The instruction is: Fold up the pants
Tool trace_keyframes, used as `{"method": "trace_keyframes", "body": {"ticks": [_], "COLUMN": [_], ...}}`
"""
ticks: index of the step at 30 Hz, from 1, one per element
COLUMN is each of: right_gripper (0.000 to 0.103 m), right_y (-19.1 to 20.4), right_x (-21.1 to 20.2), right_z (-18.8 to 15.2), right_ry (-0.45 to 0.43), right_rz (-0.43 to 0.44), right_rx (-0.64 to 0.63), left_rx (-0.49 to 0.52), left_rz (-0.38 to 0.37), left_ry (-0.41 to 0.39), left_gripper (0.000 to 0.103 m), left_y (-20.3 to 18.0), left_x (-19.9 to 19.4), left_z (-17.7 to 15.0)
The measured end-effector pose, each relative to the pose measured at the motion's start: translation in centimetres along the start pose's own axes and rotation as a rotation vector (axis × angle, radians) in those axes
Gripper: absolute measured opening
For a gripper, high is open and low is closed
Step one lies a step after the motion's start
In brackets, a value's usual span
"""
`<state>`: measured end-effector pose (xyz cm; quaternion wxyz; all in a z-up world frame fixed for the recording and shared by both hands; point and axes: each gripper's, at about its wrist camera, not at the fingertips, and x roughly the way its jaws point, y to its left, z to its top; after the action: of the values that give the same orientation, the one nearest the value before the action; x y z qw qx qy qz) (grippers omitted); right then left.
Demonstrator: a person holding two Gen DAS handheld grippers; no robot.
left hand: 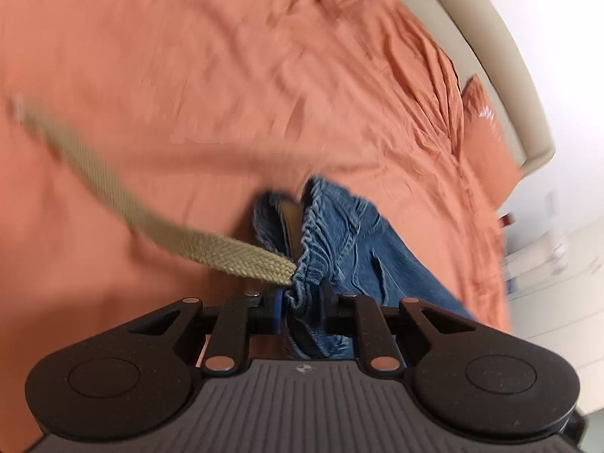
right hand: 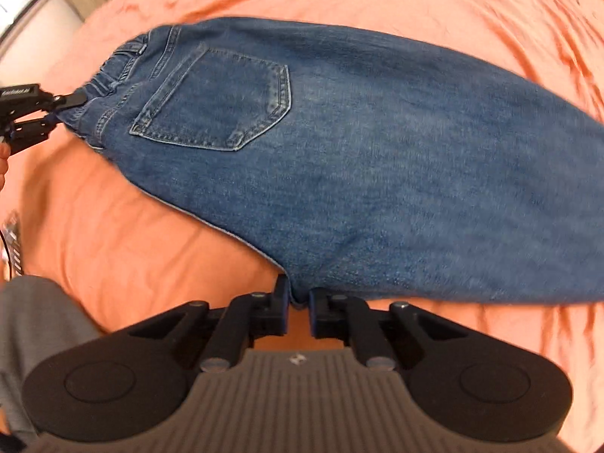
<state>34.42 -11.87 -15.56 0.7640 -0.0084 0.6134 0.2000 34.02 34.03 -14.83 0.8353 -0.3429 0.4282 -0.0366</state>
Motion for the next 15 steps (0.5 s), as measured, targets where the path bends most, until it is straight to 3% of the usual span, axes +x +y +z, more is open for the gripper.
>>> {"method": "trace_keyframes", "body": {"ticks": [5,10,11,14,15], "right_gripper": [0.002,0.003,0.003,0.016,0.028], "right_y": [-1.7,-3.6,-3.9,-5.1,-5.8], "right_x": [3.3,4.3,3.9,1.4,0.2], "right_z": [-3.2,-4.6,-4.7,-5.5,-5.9], "right_ry": [-0.012,-0.084,-0.097,-0.134,-0.160], "right_rz": [0.060,0.121,0.128,0.131,0.119], "right_rx": [0.040,0.111,0.110,0.108,0.112], "left_rx": [0.130,0.107,0.125,0.233,0.281], "left_rz": [0.226,0.259,0.278,0.393,0.431], "left_ry": [0.059,0.044,0.037,-0.030,-0.066], "left_gripper": [0.019,0.023,0.030,0.041,0.050], "left_y": [0.1,1.0,0.5,-2.5,-3.9], "left_x": [3.8,5.0,4.7,3.1,2.5], "left_z": [-1.1,-1.8,-1.7,-1.5,-1.4]}}
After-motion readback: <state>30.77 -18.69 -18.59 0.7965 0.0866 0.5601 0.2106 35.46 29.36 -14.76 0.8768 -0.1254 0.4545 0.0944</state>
